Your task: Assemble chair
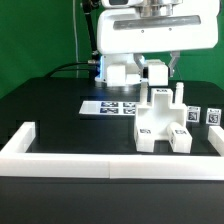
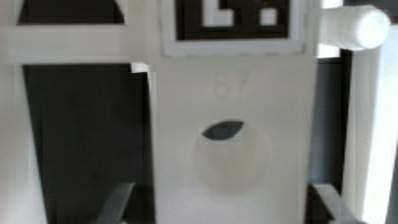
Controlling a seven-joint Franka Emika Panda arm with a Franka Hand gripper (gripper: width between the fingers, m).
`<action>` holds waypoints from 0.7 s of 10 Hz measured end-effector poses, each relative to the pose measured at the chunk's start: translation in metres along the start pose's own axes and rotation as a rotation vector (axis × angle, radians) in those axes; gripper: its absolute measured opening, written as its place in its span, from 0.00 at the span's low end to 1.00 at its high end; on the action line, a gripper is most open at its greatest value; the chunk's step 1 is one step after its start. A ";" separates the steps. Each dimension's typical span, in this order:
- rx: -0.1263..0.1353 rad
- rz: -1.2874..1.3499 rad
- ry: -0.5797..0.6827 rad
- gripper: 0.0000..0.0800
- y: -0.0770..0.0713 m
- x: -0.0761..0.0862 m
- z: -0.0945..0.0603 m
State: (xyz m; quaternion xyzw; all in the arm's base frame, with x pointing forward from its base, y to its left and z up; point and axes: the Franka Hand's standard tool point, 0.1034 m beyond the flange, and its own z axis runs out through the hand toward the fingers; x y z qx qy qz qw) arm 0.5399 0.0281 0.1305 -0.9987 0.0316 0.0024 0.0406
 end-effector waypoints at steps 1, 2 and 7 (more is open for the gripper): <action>0.000 0.032 0.001 0.36 -0.010 -0.002 0.001; 0.002 0.038 -0.004 0.36 -0.026 -0.006 0.004; -0.004 0.066 -0.021 0.36 -0.046 -0.012 0.014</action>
Offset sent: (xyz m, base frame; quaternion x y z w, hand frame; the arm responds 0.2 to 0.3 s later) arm -0.0021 0.0233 -0.0092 -0.0334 0.0021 0.0338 0.9989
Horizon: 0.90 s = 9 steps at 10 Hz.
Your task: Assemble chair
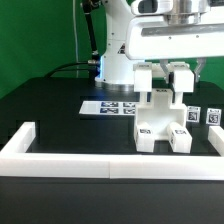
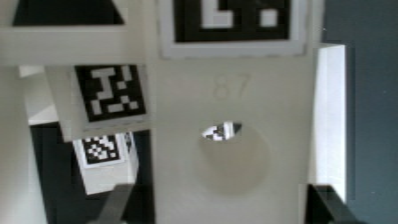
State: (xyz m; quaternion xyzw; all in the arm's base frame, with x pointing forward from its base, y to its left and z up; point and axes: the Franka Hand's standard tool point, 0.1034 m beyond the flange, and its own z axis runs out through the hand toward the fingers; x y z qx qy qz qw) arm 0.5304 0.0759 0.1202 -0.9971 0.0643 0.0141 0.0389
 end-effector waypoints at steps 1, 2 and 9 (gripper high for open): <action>0.000 0.000 0.000 0.36 0.000 0.000 0.000; 0.000 0.000 0.000 0.36 0.000 0.000 0.000; 0.001 -0.049 0.026 0.36 -0.002 -0.003 0.000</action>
Offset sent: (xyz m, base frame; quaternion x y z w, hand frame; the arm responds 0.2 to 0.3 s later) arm -0.0085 -0.0047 -0.0008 0.0026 0.0099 -0.0242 0.9997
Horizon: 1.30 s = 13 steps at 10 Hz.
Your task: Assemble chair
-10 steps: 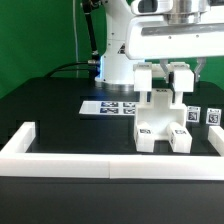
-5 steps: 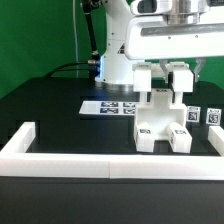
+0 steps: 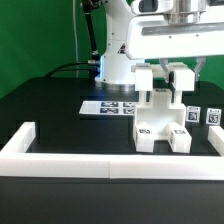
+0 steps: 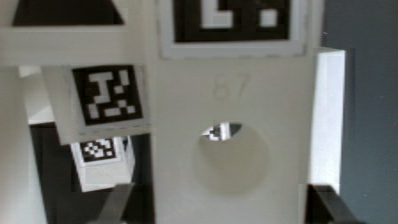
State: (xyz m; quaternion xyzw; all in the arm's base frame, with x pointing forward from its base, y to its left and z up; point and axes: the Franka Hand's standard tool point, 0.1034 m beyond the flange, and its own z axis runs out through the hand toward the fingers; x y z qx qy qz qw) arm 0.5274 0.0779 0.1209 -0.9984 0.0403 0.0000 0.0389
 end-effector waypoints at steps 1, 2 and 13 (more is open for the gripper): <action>0.000 -0.015 0.018 0.36 0.000 0.002 0.000; -0.001 -0.031 0.033 0.36 0.001 0.004 0.000; -0.008 -0.176 0.059 0.36 0.003 0.011 -0.002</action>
Offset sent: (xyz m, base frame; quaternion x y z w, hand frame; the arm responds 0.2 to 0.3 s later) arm -0.0041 -0.0094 -0.0057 0.0065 0.0168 -0.0007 0.9998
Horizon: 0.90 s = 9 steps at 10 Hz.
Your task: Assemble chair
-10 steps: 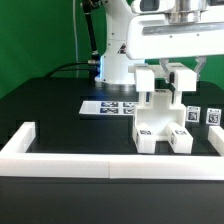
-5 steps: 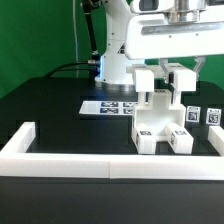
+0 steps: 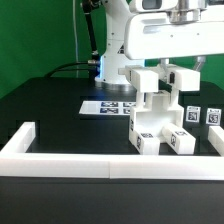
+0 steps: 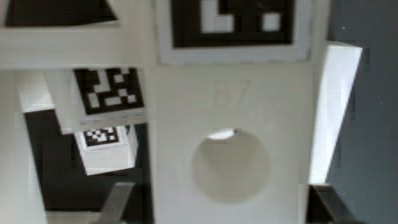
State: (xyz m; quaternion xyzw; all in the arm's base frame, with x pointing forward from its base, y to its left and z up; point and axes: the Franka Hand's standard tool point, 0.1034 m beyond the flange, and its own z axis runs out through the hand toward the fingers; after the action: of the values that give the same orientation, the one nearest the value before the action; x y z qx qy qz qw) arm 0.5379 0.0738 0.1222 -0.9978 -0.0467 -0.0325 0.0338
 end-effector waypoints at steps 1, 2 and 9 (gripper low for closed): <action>0.000 0.000 0.000 0.36 0.000 0.000 0.000; 0.000 -0.004 0.001 0.36 0.000 0.000 0.000; -0.004 -0.057 0.004 0.36 0.000 -0.004 -0.004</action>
Offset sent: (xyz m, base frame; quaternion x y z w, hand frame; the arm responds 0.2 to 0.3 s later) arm -0.0006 -0.0023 0.0052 -0.0264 0.0203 -0.0973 0.9947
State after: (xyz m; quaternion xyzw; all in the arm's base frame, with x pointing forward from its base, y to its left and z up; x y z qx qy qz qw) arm 0.5335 0.0731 0.1262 -0.9961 -0.0749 -0.0353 0.0310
